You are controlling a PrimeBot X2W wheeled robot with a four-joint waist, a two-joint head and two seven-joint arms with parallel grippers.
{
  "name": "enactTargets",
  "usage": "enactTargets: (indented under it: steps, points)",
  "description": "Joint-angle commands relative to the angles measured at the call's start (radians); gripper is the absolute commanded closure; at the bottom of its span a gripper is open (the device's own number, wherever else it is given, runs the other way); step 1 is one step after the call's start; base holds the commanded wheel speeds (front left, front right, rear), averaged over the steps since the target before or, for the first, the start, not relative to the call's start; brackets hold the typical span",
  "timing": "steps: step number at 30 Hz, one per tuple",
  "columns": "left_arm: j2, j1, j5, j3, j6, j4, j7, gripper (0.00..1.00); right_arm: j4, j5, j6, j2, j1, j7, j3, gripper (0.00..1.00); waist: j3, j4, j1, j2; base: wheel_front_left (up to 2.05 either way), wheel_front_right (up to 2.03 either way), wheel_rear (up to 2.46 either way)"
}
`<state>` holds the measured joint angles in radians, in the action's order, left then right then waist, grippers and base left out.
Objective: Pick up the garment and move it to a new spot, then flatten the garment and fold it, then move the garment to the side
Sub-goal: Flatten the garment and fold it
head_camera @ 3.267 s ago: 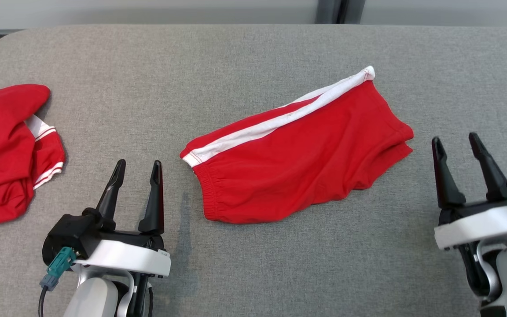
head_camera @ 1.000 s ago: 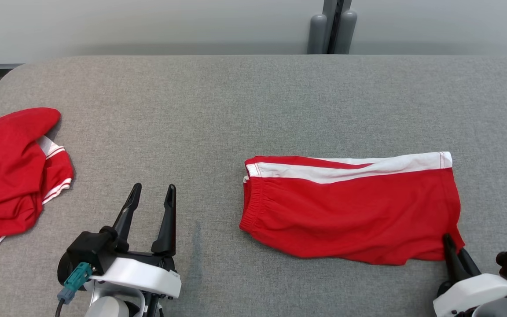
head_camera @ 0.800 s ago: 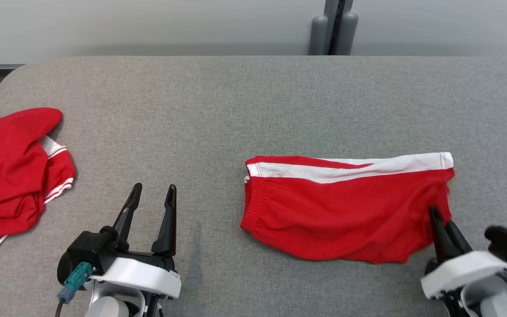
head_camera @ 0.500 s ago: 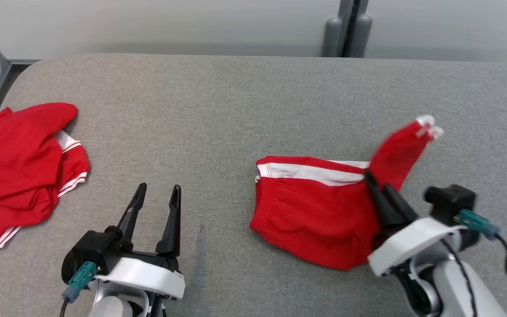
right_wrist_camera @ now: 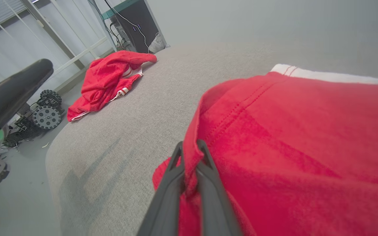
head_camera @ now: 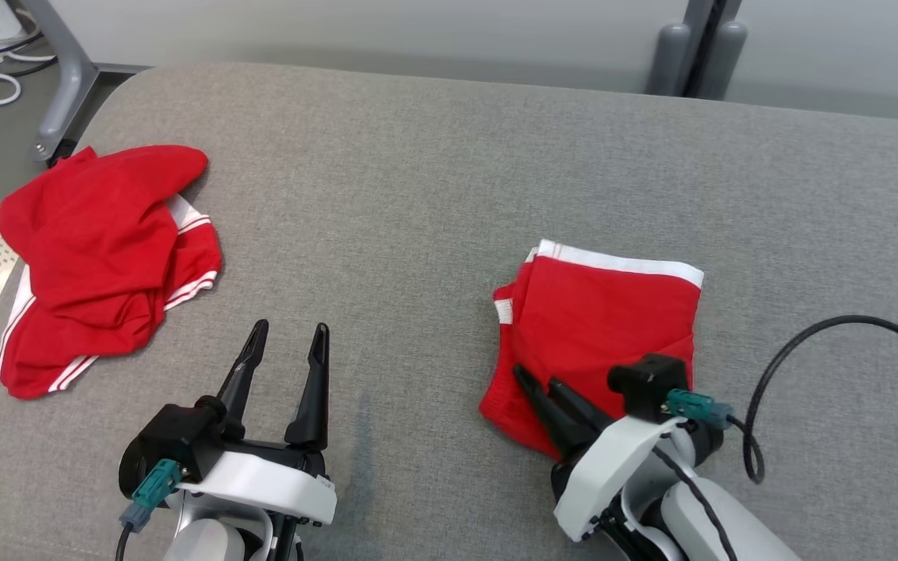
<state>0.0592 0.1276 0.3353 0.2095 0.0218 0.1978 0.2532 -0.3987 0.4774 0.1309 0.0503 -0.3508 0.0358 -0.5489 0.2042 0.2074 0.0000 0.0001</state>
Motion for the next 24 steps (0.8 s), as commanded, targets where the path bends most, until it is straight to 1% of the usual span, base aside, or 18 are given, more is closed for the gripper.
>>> enactTargets:
  steps: [1, 8, 9, 10, 11, 12, 15, 19, 22, 24]
  points:
    - [0.005, 0.008, 0.002, -0.001, -0.004, 0.001, 0.004, 0.0, -0.01, 0.009, 0.0, 0.004, -0.018, 0.014, -0.014, 1.0, 0.005, 0.006, 0.0, -0.0001, 0.0, 0.0, 0.0]
    - [0.003, 0.007, 0.008, 0.0, -0.007, 0.01, 0.011, 0.0, -0.067, 0.038, 0.0, 0.004, -0.041, 0.033, -0.082, 1.0, 0.003, 0.007, 0.0, -0.0001, 0.0, 0.0, 0.0]
    - [0.002, 0.008, 0.01, 0.0, -0.008, 0.011, 0.011, 0.0, -0.073, 0.037, 0.0, 0.003, -0.045, 0.039, -0.088, 0.65, 0.002, 0.006, 0.0, -0.0001, 0.0, 0.0, 0.0]
    - [0.002, 0.009, 0.01, 0.001, -0.008, 0.012, 0.012, 0.0, -0.078, 0.031, 0.0, 0.003, -0.047, 0.043, -0.093, 0.05, 0.0, 0.004, 0.0, -0.0001, 0.0, 0.0, 0.0]
    - [0.002, 0.009, 0.01, 0.001, -0.008, 0.012, 0.012, 0.0, -0.078, 0.031, 0.0, 0.003, -0.047, 0.043, -0.093, 0.05, 0.0, 0.004, 0.0, -0.0001, 0.0, 0.0, 0.0]
    - [0.002, 0.01, 0.01, 0.001, -0.006, 0.013, 0.011, 0.0, -0.08, 0.03, 0.0, 0.003, -0.046, 0.046, -0.097, 0.0, -0.001, 0.002, 0.0, -0.0001, 0.0, 0.0, 0.0]
    - [0.002, 0.011, 0.01, -0.001, -0.007, 0.015, 0.012, 0.0, -0.063, 0.014, 0.0, 0.01, -0.042, 0.068, -0.1, 0.0, -0.008, -0.006, 0.0, -0.0001, 0.0, 0.0, 0.0]
    - [0.006, -0.001, 0.004, -0.004, -0.01, 0.017, 0.012, 0.0, -0.003, -0.008, 0.0, 0.032, -0.011, 0.101, -0.08, 0.0, -0.023, -0.025, 0.0, -0.0001, 0.0, 0.0, 0.0]
    - [0.012, -0.009, 0.0, -0.008, -0.013, 0.018, 0.012, 0.0, 0.053, -0.03, 0.0, 0.053, 0.013, 0.117, -0.027, 0.0, -0.036, -0.04, 0.0, -0.0001, 0.0, 0.0, 0.0]
    - [0.014, -0.014, -0.003, -0.01, -0.017, 0.016, 0.012, 0.0, 0.091, -0.049, 0.0, 0.063, 0.035, 0.124, 0.028, 0.0, -0.046, -0.049, 0.0, -0.0001, 0.0, 0.0, 0.0]
